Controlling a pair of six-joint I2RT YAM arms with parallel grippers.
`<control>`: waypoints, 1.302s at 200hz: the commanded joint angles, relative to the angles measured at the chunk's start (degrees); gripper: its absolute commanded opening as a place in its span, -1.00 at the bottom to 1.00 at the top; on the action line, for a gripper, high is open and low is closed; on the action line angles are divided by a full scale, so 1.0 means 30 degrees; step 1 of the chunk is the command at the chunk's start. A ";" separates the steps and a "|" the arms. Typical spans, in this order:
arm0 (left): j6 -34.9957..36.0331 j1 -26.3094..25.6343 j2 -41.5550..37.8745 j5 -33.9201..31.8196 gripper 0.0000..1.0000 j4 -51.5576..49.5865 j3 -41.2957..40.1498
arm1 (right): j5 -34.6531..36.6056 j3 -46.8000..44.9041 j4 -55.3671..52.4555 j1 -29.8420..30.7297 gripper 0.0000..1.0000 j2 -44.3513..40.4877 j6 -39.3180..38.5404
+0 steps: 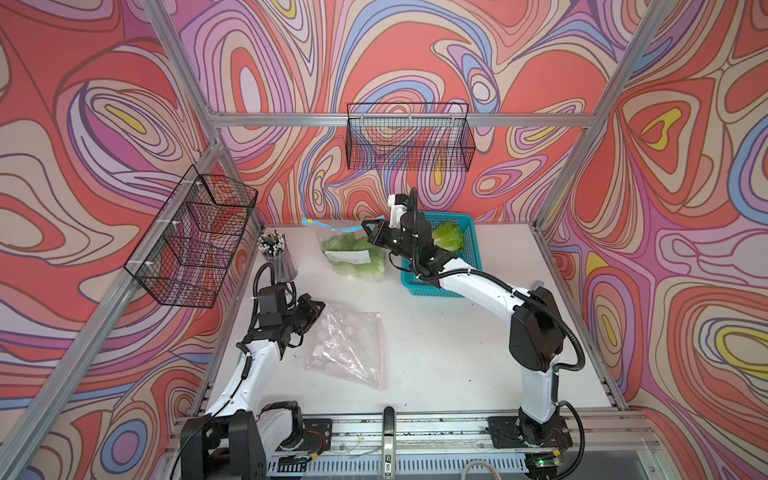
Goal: Open the zip-top bag and take out the chinese cabbages
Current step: Place the zipper food storage bag at the center of the board, then unzip the zipper on the zipper food storage bag.
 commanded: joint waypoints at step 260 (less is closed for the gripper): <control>-0.3381 0.0458 -0.1231 -0.5905 0.38 -0.7805 0.8944 | -0.6155 -0.5972 -0.0552 -0.0146 -1.00 -0.2657 -0.2090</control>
